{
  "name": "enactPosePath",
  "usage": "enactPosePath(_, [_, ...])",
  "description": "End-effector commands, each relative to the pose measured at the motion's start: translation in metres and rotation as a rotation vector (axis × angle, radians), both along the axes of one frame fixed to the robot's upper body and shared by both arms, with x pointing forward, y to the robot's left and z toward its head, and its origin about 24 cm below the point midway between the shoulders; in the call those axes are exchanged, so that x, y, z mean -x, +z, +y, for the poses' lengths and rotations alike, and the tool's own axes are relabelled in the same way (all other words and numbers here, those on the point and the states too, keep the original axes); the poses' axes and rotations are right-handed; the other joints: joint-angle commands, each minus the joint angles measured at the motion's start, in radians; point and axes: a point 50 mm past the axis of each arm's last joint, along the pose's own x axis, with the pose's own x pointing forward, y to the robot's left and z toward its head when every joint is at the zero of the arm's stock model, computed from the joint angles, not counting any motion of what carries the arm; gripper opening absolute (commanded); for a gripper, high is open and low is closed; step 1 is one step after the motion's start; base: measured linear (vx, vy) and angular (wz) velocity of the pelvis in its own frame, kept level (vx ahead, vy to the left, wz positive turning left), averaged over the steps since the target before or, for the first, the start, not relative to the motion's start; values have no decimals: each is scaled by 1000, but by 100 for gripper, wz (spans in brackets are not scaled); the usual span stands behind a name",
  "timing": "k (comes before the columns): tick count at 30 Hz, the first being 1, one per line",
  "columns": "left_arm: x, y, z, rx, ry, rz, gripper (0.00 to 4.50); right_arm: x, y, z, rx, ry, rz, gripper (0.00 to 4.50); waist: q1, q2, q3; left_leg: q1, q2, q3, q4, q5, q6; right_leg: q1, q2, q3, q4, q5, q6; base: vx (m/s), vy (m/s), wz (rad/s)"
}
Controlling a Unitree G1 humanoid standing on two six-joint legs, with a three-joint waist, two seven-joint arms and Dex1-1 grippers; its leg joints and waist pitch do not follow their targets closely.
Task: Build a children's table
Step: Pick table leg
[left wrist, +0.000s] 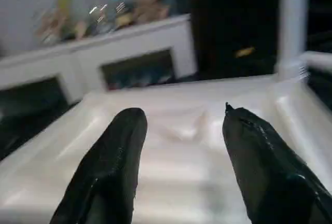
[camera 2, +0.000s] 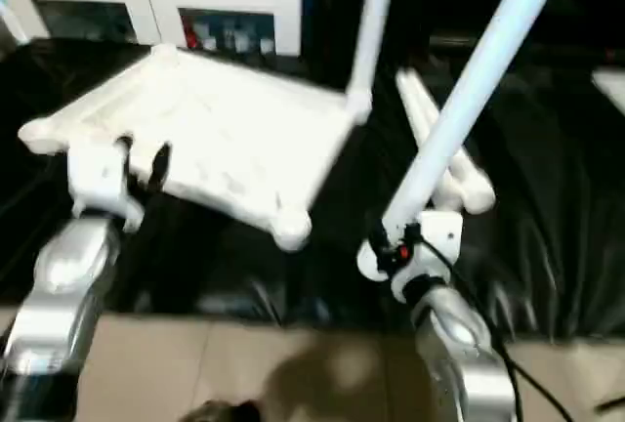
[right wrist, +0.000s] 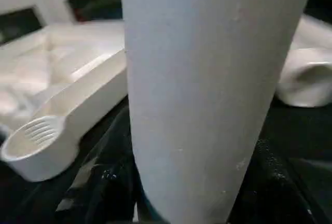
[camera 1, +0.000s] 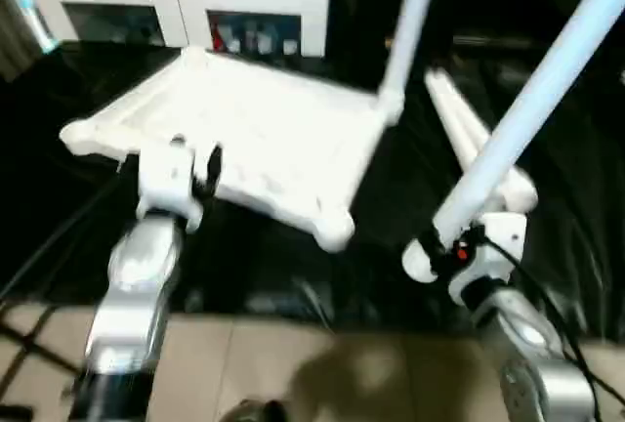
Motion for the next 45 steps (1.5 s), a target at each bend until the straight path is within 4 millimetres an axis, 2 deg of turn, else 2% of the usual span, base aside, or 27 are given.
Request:
enactPosePath(1, [-6, -1, -1, -20, -9, 19, 274, -6, 6, 1, -13, -2, -32, 188, -5, 17, -41, 26, 101, -49, -110, -224, -45, 40, -82, 72, -174, -347, 31, -90, 31, -20])
enactPosePath(2, [-6, -1, -2, -19, -12, 20, 274, -8, 5, 1, -9, 0, -32, 188, -35, 10, -47, 21, 140, -79, -144, -367, -10, 54, -94, 91, -141, -216, 12, -86, 14, -10])
enactPosePath(4, [-7, -1, -4, -28, -17, 12, 274, -11, 5, 2, -1, 8, -30, 188, -61, 4, -34, 15, 118, -63, -163, -404, -16, 62, -116, 104, -170, -174, -11, -72, 5, -18])
enactPosePath(9, [1, -14, 2, 43, 40, 74, 274, -17, 6, 3, 16, 78, -21, 188, -62, -11, -38, 9, 105, -32, -144, -162, 20, 67, -123, 104, -193, -173, -2, 0, 0, 0])
enactPosePath(16, [22, -29, 2, 117, 57, 76, 274, -20, 11, 12, 88, 241, -25, 188, -57, -29, -59, 33, 131, -22, -135, 22, 127, 54, -112, 115, -135, 245, -100, 41, 4, 1])
enactPosePath(17, [27, -29, 3, 127, 61, 63, 274, -20, 10, 13, 81, 255, -18, 188, -51, -69, -47, -22, 80, -53, -148, 29, 181, 96, -117, 71, -131, 290, -97, 0, 0, 0])
enactPosePath(18, [28, -29, 3, 131, 59, 62, 274, -20, 9, 13, 77, 263, -15, 188, -48, -38, -48, -10, 56, -60, -151, -63, 191, 109, -111, 41, -156, 154, -62, 15, -2, 32])
enactPosePath(20, [32, -27, 2, 120, 50, 54, 274, -18, 7, 15, 87, 285, -7, 188, -56, -48, -38, -30, 48, -66, -147, -155, 180, 142, -119, 38, -190, -60, -3, 25, 5, 39])
enactPosePath(23, [34, -24, 2, 90, 44, 51, 274, -16, 4, 18, 53, 304, -3, 188, -51, -53, -13, 6, 55, -30, -136, -353, 116, 171, -128, 30, -264, -479, 3, 69, 23, 50])
enactPosePath(24, [34, -23, 2, 76, 30, 53, 274, -16, 3, 18, 35, 293, 2, 188, -74, -46, 4, 123, 120, -46, -171, -549, 49, 88, -66, 42, -240, -518, -34, 92, 26, 38])
enactPosePath(25, [34, -23, 2, 66, 19, 55, 274, -16, 1, 18, 24, 284, 8, 188, -84, -39, -10, 178, 169, -84, -229, -743, 2, 75, -25, 69, -144, -347, -57, 92, 26, 38])
enactPosePath(27, [33, -22, 2, 55, 8, 48, 274, -17, 0, 19, 24, 280, 11, 188, -92, -47, -10, 212, 178, -115, -258, -750, 55, 25, -3, 113, -65, -88, -18, 135, 5, 5])
enactPosePath(29, [30, -19, 4, 53, 6, 44, 274, -17, 2, 21, 20, 279, -7, 188, -100, -53, -11, 209, 133, -87, -245, -655, 152, 3, -13, 137, -78, 18, 12, 128, -11, 0])
enactPosePath(30, [28, -18, 5, 50, 6, 43, 274, -17, 3, 21, 14, 276, -14, 188, -90, -79, -8, 153, 69, -16, -215, -564, 167, 45, -58, 177, -169, 24, -9, 105, -64, 9])
enactPosePath(31, [28, -17, 6, 50, 2, 38, 274, -17, 4, 20, 15, 273, -17, 188, -52, -109, -12, 92, -2, 43, -106, -340, 168, 128, -128, 264, -237, -184, -48, 105, -64, 9])
enactPosePath(32, [26, -16, 6, 51, -2, 33, 274, -18, 4, 19, 21, 264, -18, 188, -24, -120, -32, 9, 13, 13, 0, -136, 174, 206, -196, 320, -257, -303, -108, 140, -73, 11])
enactPosePath(33, [26, -16, 6, 51, -2, 33, 274, -18, 4, 19, 21, 264, -18, 188, -24, -120, -32, 9, 13, 13, 0, -136, 174, 206, -196, 320, -257, -303, -108, 160, -42, -2])
enactPosePath(34, [25, -14, 7, 53, -2, 33, 274, -18, 4, 17, 27, 258, -18, 188, -19, -121, -36, -36, 9, 3, 21, -32, 159, 221, -164, 287, -238, -213, -136, 160, -42, -2])
enactPosePath(35, [24, -14, 7, 52, -2, 33, 274, -18, 4, 16, 33, 255, -19, 188, -16, -109, -40, -43, 6, 5, -9, 50, 155, 218, -111, 246, -227, -67, -165, 148, -19, 2])
enactPosePath(37, [24, -14, 7, 49, -3, 37, 274, -18, 4, 15, 41, 254, -20, 188, -30, -44, -57, 24, 40, 12, -124, 219, 182, 183, -15, 136, -202, 23, -126, 186, 22, 10])
enactPosePath(38, [24, -13, 7, 49, -5, 35, 274, -18, 4, 15, 43, 253, -20, 188, -78, -10, -63, 166, 117, -89, -146, 210, 347, 51, 62, 87, -72, -8, -29, 241, 49, 0])
enactPosePath(39, [24, -14, 7, 55, -9, 40, 274, -18, 4, 14, 52, 253, -20, 188, -100, -3, -61, 214, 170, -142, -156, 162, 461, -17, 49, 102, -13, -104, -1, 222, 17, -13])
enactPosePath(40, [24, -13, 7, 62, -17, 40, 274, -18, 3, 13, 61, 253, -21, 188, -98, -22, -84, 227, 176, -167, -116, 401, 598, -91, 16, 132, 46, -75, 79, 222, 17, -13])
enactPosePath(42, [24, -13, 5, 81, -51, 36, 274, -19, 4, 12, 68, 251, -23, 188, -85, -51, -83, 193, 138, -139, -94, 862, 565, -124, -5, 174, 30, 153, 140, 52, -17, -24])
enactPosePath(43, [24, -13, 3, 78, -72, 45, 274, -19, 4, 12, 71, 251, -26, 188, -76, -91, -79, 142, 68, -81, -43, 878, 459, -116, -47, 234, -70, 431, 74, -41, -20, -26])
enactPosePath(44, [24, -14, 2, 80, -107, 58, 274, -20, 5, 12, 71, 255, -32, 188, -71, -124, -70, 76, 0, -33, -29, 682, 367, -69, -56, 255, -115, 553, 86, -195, -23, -4])
enactPosePath(45, [23, -14, 1, 87, -132, 68, 274, -20, 6, 12, 71, 257, -35, 188, -46, -132, -60, 18, -41, -16, -13, 239, 227, -14, -111, 304, -133, 545, 131, -103, -26, 16])
